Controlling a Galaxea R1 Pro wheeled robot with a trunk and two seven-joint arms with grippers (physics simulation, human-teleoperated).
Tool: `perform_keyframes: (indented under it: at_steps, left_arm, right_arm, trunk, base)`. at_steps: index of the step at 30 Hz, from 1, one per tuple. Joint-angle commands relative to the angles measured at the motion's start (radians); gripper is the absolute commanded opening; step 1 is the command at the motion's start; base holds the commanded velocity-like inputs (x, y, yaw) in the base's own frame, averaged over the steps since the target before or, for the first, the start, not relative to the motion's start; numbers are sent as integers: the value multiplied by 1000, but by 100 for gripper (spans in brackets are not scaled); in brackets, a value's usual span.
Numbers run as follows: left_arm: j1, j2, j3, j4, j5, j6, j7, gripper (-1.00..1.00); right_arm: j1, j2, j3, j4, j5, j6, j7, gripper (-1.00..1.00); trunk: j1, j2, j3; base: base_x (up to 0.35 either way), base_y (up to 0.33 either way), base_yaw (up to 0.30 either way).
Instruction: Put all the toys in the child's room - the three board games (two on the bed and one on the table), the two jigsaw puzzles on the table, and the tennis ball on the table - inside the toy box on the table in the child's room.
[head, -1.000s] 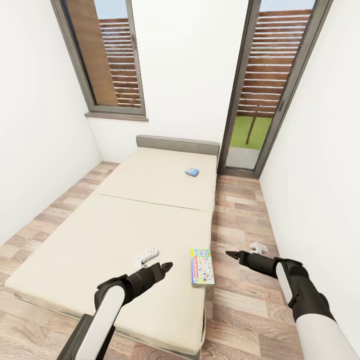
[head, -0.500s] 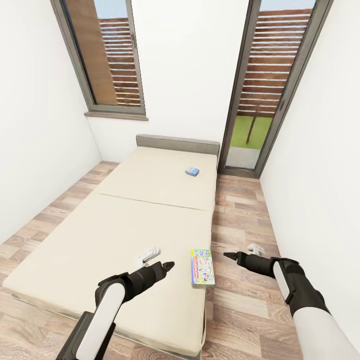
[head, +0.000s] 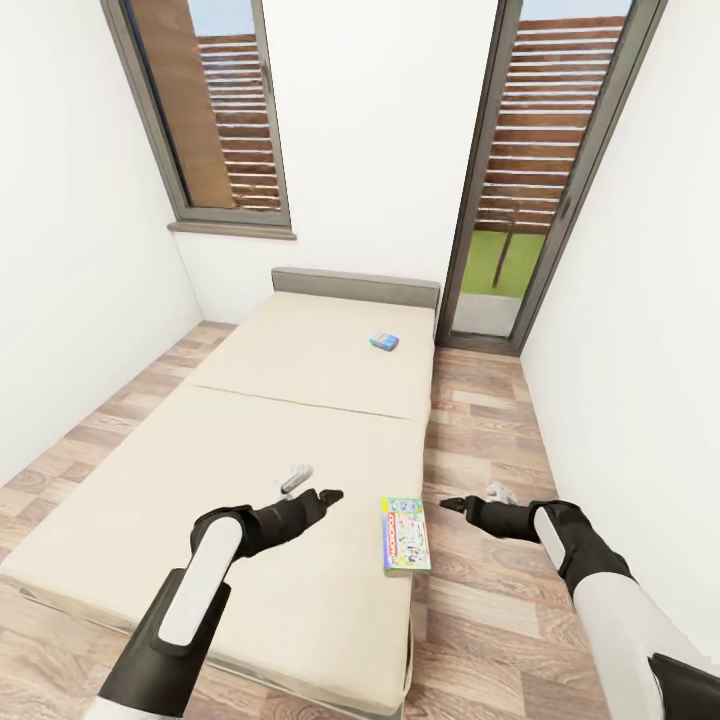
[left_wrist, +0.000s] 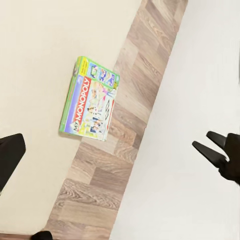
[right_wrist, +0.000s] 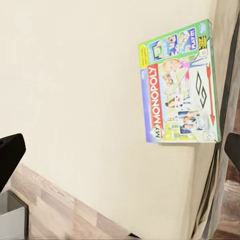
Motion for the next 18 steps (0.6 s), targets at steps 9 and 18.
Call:
perform_keyframes:
  at_steps: [9,18]
  left_arm:
    - [-121,1,106,111,86,11,11,100]
    - [-191,-6,138,159,147,18,11,100]
  right_arm:
    - [-87,-19,-4,135,-3,10,-19,100]
    - [-156,-69,-7,207,-7,15,-90,100]
  trunk:
    - [35,-64,-30]
    - [69,-127,-58]
  base:
    - [0,0,0]
    - [0,0,0]
